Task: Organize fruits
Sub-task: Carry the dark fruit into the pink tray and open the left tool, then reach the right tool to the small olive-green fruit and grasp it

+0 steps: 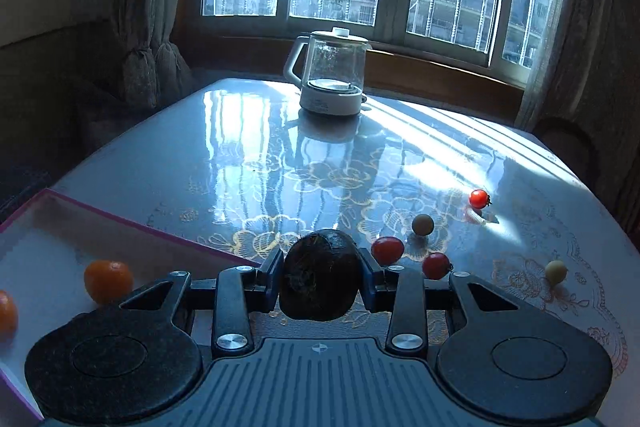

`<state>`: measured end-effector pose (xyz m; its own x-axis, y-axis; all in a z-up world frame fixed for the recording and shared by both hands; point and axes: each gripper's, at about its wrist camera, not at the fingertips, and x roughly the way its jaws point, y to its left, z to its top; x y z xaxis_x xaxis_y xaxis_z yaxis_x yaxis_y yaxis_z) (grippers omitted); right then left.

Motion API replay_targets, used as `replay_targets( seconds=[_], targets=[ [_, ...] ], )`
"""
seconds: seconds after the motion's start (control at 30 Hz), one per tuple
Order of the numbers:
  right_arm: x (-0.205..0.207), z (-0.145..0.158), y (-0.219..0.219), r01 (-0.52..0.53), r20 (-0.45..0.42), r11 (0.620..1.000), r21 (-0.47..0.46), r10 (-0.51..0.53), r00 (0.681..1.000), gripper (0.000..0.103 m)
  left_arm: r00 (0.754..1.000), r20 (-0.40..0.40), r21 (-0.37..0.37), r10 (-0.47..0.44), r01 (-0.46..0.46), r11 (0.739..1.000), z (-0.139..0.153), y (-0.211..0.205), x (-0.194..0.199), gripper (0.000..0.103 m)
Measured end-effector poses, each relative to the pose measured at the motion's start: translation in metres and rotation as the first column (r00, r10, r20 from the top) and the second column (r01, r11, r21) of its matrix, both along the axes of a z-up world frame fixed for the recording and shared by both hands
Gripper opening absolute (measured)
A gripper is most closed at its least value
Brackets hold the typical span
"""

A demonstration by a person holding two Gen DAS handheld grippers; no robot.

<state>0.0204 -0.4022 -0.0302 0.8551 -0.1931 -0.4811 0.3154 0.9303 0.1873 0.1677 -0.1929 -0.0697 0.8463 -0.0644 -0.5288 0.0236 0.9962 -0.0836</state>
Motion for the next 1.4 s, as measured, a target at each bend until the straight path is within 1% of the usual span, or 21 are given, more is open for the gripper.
replay_targets(
  seconds=[0.1, 0.2, 0.33, 0.4, 0.53, 0.67, 0.8, 0.9, 0.93, 0.97, 1.0, 1.03, 1.07, 1.13, 1.17, 1.2, 1.3, 1.33, 1.4],
  targets=[
    [0.009, 0.001, 0.016, -0.031, 0.007, 1.000, 0.004, 0.031, 1.000, 0.087, 0.998, 0.017, 0.038, 0.055, -0.055, 0.998, 0.003, 0.041, 0.000, 0.039],
    [0.019, 0.002, 0.037, -0.069, 0.012, 0.998, 0.008, 0.069, 0.998, 0.087, 0.993, 0.014, 0.086, 0.117, -0.118, 0.989, -0.001, 0.084, 0.006, 0.039],
    [0.031, -0.001, 0.065, -0.112, 0.009, 0.994, 0.020, 0.112, 0.994, 0.087, 0.976, -0.022, 0.137, 0.215, -0.210, 0.968, -0.015, 0.140, 0.026, 0.039],
    [0.036, -0.003, 0.080, -0.132, 0.005, 0.991, 0.025, 0.132, 0.991, 0.087, 0.970, -0.040, 0.160, 0.238, -0.229, 0.960, -0.024, 0.156, 0.034, 0.039],
    [0.042, -0.005, 0.104, -0.157, -0.003, 0.987, 0.026, 0.157, 0.988, 0.087, 0.962, -0.073, 0.179, 0.264, -0.247, 0.952, -0.037, 0.178, 0.047, 0.039],
    [0.046, -0.005, 0.118, -0.155, -0.006, 0.988, 0.028, 0.155, 0.988, 0.087, 0.959, -0.100, 0.186, 0.264, -0.242, 0.952, -0.046, 0.187, 0.055, 0.039],
    [0.046, -0.004, 0.126, -0.147, -0.006, 0.989, 0.024, 0.147, 0.989, 0.087, 0.955, -0.135, 0.178, 0.263, -0.238, 0.955, -0.050, 0.191, 0.057, 0.039],
    [0.046, -0.004, 0.128, -0.138, -0.006, 0.990, 0.023, 0.138, 0.990, 0.088, 0.958, -0.097, 0.193, 0.268, -0.246, 0.950, -0.047, 0.188, 0.051, 0.039],
    [0.047, -0.004, 0.128, -0.135, -0.007, 0.991, 0.023, 0.135, 0.991, 0.088, 0.962, -0.087, 0.192, 0.258, -0.238, 0.952, -0.045, 0.187, 0.049, 0.042],
    [0.048, -0.004, 0.128, -0.132, -0.006, 0.991, 0.023, 0.132, 0.991, 0.088, 0.965, -0.084, 0.189, 0.248, -0.229, 0.955, -0.042, 0.186, 0.047, 0.057],
    [0.049, -0.005, 0.128, -0.130, -0.006, 0.991, 0.024, 0.130, 0.991, 0.088, 0.964, -0.083, 0.186, 0.252, -0.234, 0.954, -0.040, 0.187, 0.045, 0.068],
    [0.051, -0.005, 0.128, -0.129, -0.008, 0.991, 0.023, 0.129, 0.992, 0.088, 0.961, -0.071, 0.184, 0.266, -0.249, 0.951, -0.037, 0.188, 0.042, 0.088],
    [0.051, -0.005, 0.129, -0.127, -0.010, 0.992, 0.019, 0.127, 0.992, 0.088, 0.960, -0.048, 0.183, 0.277, -0.264, 0.947, -0.034, 0.188, 0.038, 0.095],
    [0.053, -0.007, 0.129, -0.124, -0.018, 0.992, 0.002, 0.124, 0.992, 0.089, 0.963, 0.000, 0.173, 0.271, -0.266, 0.948, -0.025, 0.189, 0.029, 0.097],
    [0.055, -0.007, 0.128, -0.122, -0.024, 0.992, -0.009, 0.122, 0.992, 0.090, 0.965, 0.007, 0.160, 0.261, -0.258, 0.953, -0.021, 0.189, 0.026, 0.100],
    [0.057, -0.008, 0.128, -0.120, -0.030, 0.993, -0.019, 0.119, 0.992, 0.090, 0.967, 0.002, 0.143, 0.255, -0.252, 0.957, -0.018, 0.191, 0.025, 0.102],
    [0.066, -0.010, 0.123, -0.120, -0.046, 0.992, -0.041, 0.118, 0.992, 0.090, 0.968, -0.017, 0.093, 0.251, -0.249, 0.964, -0.007, 0.194, 0.021, 0.102],
    [0.068, -0.010, 0.121, -0.114, -0.048, 0.992, -0.061, 0.111, 0.993, 0.090, 0.969, -0.005, 0.080, 0.248, -0.247, 0.966, -0.004, 0.194, 0.018, 0.102],
    [0.074, -0.013, 0.115, -0.095, -0.055, 0.990, -0.108, 0.089, 0.995, 0.090, 0.967, -0.006, 0.083, 0.254, -0.253, 0.964, -0.002, 0.193, 0.016, 0.102]
  ],
)
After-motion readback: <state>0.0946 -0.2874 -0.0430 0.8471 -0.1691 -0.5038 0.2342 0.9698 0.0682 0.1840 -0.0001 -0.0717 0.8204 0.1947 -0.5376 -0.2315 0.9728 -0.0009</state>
